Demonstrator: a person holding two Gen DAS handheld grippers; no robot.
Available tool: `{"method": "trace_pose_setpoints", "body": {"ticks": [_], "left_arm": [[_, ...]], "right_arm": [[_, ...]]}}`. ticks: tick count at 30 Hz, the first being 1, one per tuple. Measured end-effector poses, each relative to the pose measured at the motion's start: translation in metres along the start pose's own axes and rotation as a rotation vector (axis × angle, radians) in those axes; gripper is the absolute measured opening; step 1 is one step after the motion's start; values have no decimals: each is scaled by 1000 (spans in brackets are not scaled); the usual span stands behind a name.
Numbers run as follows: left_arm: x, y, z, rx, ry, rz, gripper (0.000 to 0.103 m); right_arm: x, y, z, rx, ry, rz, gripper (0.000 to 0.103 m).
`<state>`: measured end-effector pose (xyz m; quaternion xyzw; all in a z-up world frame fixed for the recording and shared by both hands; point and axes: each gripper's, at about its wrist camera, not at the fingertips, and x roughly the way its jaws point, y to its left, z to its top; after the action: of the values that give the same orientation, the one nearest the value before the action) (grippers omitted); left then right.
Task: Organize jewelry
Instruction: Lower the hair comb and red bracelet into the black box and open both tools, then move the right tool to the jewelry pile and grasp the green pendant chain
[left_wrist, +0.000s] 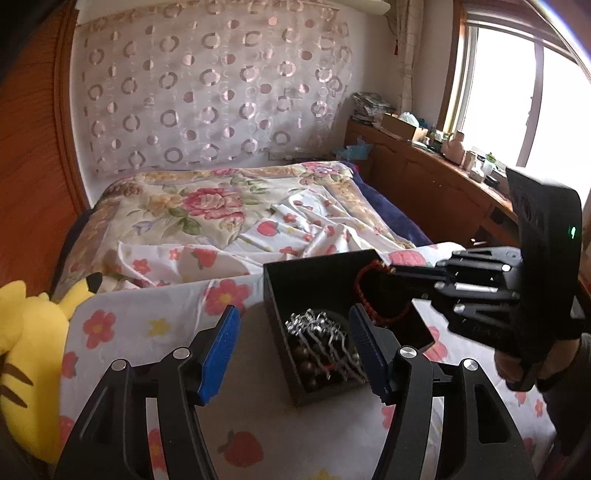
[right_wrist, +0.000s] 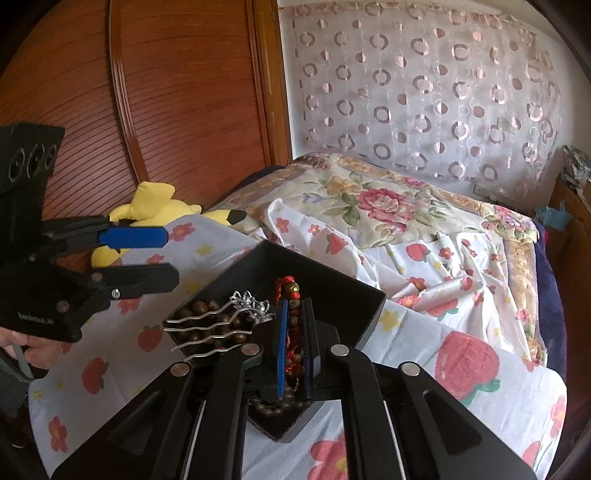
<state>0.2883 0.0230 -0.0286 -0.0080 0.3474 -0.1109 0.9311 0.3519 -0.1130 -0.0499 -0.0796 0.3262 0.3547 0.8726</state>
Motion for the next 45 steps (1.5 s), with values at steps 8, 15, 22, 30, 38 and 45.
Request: {"method": "trace_pose_setpoints", "body": {"ticks": [8, 15, 22, 30, 38, 45], "left_arm": [[-17, 0, -20, -21, 4, -5, 64], [-27, -12, -43, -18, 23, -16, 65], [-28, -33, -70, 13, 62, -63, 66], [-20, -62, -94, 72, 121, -99, 67], [-13, -79, -104, 98, 145, -124, 68], [-10, -87, -110, 116, 160, -134, 69]], "right_arm": [[-26, 4, -5, -2, -34, -14, 33], [-60, 8, -47, 18, -5, -50, 33], [-93, 13, -117, 61, 72, -97, 33], [-107, 22, -161, 82, 142, -128, 33], [-107, 24, -175, 74, 196, -128, 31], [-98, 32, -176, 45, 214, -134, 20]]}}
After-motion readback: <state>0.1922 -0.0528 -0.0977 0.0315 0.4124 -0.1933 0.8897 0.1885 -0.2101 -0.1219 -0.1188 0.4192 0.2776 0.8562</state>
